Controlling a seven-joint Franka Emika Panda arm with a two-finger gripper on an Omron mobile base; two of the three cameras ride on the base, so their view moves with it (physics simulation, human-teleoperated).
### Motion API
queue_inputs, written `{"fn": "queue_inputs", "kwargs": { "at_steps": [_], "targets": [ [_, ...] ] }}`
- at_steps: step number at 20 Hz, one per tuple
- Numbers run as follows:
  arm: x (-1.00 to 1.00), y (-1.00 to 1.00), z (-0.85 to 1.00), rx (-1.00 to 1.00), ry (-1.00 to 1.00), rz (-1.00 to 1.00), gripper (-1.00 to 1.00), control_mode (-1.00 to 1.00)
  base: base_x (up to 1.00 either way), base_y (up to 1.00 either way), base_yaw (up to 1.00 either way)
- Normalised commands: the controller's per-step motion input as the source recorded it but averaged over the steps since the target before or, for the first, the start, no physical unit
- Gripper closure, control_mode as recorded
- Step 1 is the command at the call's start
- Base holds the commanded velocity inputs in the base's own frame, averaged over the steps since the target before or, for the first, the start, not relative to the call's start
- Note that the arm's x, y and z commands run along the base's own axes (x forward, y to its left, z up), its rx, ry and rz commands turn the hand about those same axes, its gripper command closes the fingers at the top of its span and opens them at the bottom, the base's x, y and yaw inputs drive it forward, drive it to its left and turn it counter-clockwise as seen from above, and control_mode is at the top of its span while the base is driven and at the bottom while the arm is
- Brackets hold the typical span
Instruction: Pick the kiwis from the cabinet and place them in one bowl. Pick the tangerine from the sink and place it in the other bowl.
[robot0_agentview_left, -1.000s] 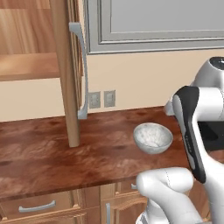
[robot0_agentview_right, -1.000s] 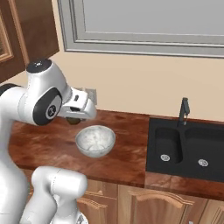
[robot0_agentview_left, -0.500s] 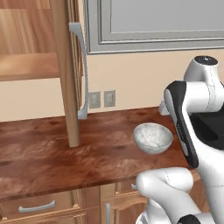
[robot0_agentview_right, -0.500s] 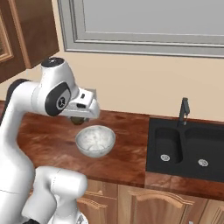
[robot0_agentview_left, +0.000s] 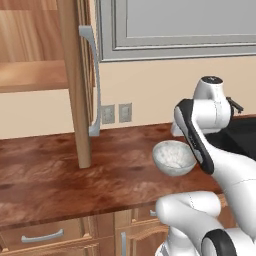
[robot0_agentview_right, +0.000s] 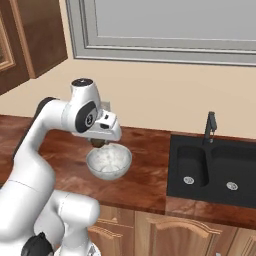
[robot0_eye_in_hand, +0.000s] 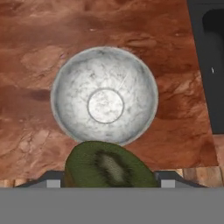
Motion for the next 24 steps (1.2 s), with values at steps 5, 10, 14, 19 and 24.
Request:
{"fn": "queue_inputs", "kwargs": {
  "at_steps": [5,10,14,19,24],
  "targets": [
    [0.51,-0.05,-0.50,0.03,0.02,0.00,1.00,-1.00,0.00,0.00,0.00],
    [0.47,-0.01,-0.38,0.00,0.00,0.00,1.00,-1.00,0.00,0.00,0.00],
    [0.24,0.00,-0.42,0.00,0.00,0.00,1.00,-1.00,0.00,0.00,0.00],
    [0.07,-0.04,-0.45,0.00,0.00,0.00,1.00,-1.00,0.00,0.00,0.00],
    [0.20,0.00,-0.36,0.00,0.00,0.00,1.00,-1.00,0.00,0.00,0.00]
  ]
}}
